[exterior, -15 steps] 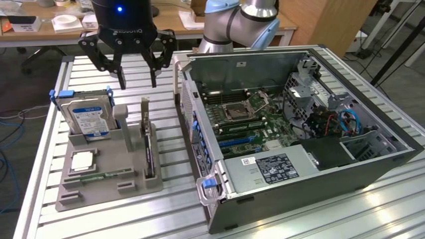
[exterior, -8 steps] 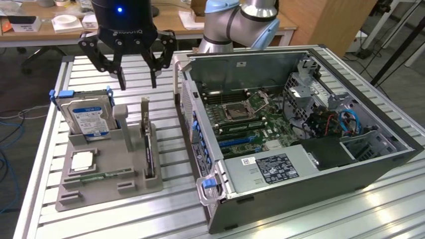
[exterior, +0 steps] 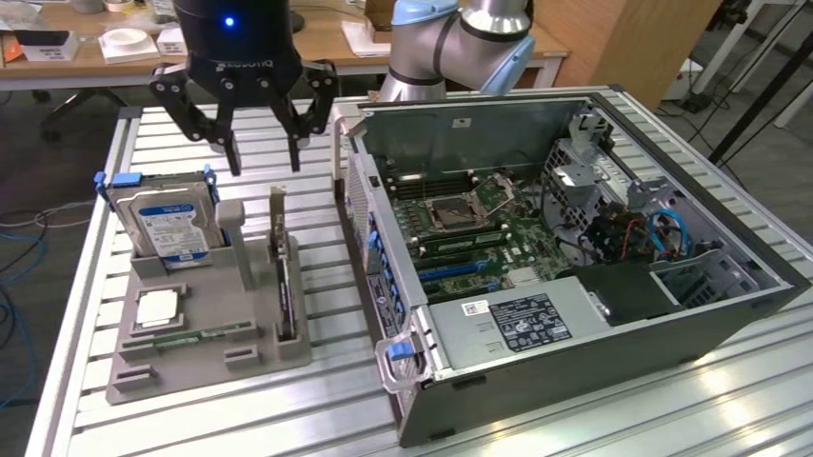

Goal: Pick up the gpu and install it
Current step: 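Pick up the gpu and move the gpu toward the slot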

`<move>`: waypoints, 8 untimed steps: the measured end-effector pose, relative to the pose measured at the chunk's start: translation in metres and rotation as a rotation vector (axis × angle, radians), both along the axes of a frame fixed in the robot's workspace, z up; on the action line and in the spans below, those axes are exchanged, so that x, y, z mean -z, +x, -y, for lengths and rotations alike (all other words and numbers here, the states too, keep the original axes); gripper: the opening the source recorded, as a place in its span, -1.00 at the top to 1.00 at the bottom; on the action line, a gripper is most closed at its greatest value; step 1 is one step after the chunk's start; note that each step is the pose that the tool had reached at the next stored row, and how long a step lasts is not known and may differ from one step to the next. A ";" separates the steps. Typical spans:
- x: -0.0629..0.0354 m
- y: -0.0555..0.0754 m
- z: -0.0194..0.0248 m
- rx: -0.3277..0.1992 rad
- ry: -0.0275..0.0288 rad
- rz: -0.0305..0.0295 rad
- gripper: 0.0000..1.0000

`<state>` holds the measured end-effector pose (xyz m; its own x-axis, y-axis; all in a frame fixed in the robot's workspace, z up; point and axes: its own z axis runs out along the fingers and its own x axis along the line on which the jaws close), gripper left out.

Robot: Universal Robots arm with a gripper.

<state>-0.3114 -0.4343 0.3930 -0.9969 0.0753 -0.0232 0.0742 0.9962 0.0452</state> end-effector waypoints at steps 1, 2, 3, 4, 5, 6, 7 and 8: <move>0.0000 0.000 0.0010 0.000 0.0000 0.0000 -0.18; 0.0000 0.000 0.0018 0.000 0.0000 0.0000 -0.18; 0.0001 0.000 0.0025 0.000 0.0000 0.0000 -0.18; 0.0001 0.000 0.0032 0.000 0.0000 0.0000 -0.18; 0.0001 0.000 0.0039 0.000 0.0000 0.0000 -0.18; 0.0001 0.000 0.0046 0.000 0.0000 0.0000 -0.18; 0.0002 0.000 0.0052 0.000 -0.0001 0.0000 -0.18; 0.0002 0.000 0.0057 0.000 -0.0002 0.0001 -0.18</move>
